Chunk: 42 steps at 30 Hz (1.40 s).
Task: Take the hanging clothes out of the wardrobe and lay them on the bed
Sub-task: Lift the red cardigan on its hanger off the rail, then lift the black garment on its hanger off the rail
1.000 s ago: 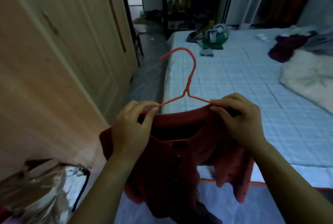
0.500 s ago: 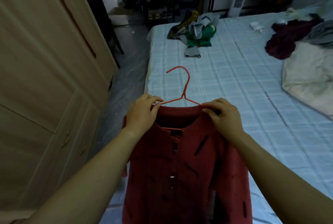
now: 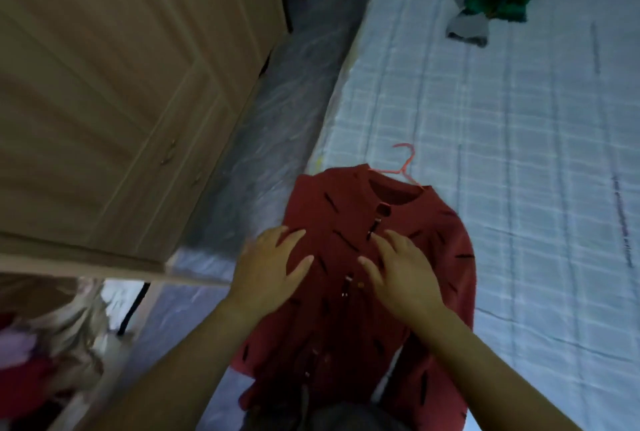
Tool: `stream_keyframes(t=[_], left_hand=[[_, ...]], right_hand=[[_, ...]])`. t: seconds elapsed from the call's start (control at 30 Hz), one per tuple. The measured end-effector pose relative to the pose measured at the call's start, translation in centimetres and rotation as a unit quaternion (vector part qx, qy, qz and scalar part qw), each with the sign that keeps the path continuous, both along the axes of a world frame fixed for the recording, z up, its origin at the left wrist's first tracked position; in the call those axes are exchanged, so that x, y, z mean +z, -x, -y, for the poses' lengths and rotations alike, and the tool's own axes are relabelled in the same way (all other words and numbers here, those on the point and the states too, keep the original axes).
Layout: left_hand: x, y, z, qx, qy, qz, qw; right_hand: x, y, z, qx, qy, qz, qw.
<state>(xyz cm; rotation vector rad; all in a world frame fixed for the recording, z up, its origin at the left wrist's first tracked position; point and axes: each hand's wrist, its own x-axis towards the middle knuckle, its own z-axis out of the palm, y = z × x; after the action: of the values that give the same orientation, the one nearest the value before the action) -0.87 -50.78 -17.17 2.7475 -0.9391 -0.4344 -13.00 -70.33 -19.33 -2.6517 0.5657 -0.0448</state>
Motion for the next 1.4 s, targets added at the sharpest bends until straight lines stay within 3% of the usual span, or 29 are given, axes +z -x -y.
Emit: stream_keyframes(t=[0.13,0.3,0.5,0.73,0.9,1.1,1.4], left_hand=[[0.0,2.4,-7.2,0.118,0.045,-0.011,0.992],[2.2,3.7,-15.4,0.286,0.075,0.014,0.955],[6.2,6.2,-27.0,0.409,0.068,0.106,0.904],[12.7,8.7,-45.6,0.516,0.041,0.225,0.825],[21.0,9.3,-58.6,0.535,-0.037,0.314,0.784],[32.6,9.3,-70.4,0.533,-0.056,0.414,0.736],[48.8,5.5,-84.6,0.497,0.009,0.513,0.7]], right_hand=[[0.7,-1.6,-5.7,0.084,-0.041,-0.016,0.996],[2.8,-6.0,-13.7,0.25,-0.057,0.009,0.966],[7.1,-10.5,-26.8,0.422,-0.054,0.067,0.903],[14.7,-12.6,-46.8,0.545,-0.043,0.185,0.817],[22.7,-14.4,-61.9,0.58,-0.042,0.275,0.766],[35.2,-15.3,-75.1,0.605,-0.055,0.382,0.697],[53.6,-21.4,-90.1,0.62,-0.07,0.509,0.593]])
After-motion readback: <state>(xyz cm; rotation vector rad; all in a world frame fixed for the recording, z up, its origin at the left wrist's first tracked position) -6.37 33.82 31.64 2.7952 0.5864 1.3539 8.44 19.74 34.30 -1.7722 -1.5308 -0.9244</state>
